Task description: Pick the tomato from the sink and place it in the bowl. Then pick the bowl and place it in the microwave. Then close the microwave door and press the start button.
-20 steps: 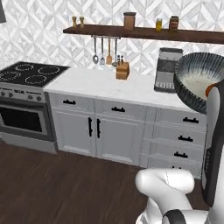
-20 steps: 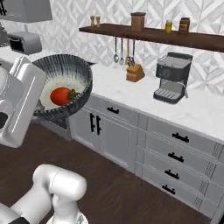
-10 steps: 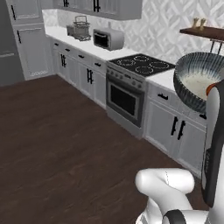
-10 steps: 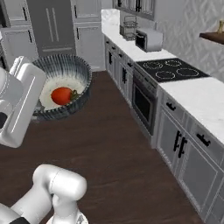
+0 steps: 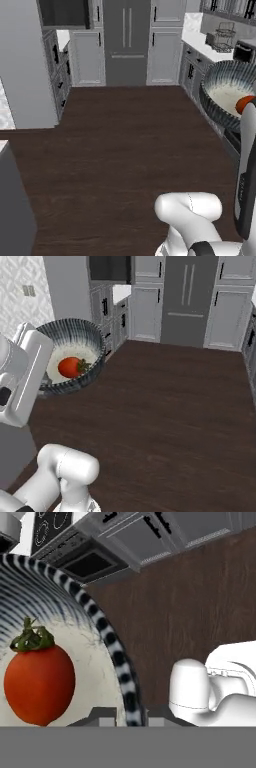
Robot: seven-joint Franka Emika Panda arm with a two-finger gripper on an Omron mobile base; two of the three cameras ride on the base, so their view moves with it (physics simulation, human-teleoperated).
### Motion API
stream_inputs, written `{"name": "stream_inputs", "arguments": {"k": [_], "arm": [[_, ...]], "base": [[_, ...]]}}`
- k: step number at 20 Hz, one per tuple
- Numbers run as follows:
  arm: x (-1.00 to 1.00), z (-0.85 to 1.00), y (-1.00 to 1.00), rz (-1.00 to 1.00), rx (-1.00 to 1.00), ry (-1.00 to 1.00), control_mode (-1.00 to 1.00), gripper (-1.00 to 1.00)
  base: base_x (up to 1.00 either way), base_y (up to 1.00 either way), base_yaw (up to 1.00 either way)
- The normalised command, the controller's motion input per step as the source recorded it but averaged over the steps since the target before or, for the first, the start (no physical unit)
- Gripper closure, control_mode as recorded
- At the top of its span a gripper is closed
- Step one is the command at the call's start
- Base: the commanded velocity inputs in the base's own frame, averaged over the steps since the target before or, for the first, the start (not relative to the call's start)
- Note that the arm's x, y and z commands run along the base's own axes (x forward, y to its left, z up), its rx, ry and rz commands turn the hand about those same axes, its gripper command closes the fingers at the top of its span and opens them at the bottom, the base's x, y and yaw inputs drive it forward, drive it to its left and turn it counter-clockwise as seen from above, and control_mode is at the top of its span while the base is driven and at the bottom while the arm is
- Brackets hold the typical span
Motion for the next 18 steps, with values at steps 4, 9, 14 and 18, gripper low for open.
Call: {"name": "stream_inputs", "arguments": {"k": [4,9,14,18], "arm": [[0.00,0.00,0.00,0.00,0.00,0.00,1.00,1.00],[0.00,0.00,0.00,0.00,0.00,0.00,1.00,1.00],[0.00,0.00,0.00,0.00,0.00,0.00,1.00,1.00],[0.00,0.00,0.00,0.00,0.00,0.00,1.00,1.00]], "base": [[1.00,-0.10,0.75],[1.00,-0.21,0.75],[0.86,-0.43,0.74],[0.54,-0.57,0.72]]}}
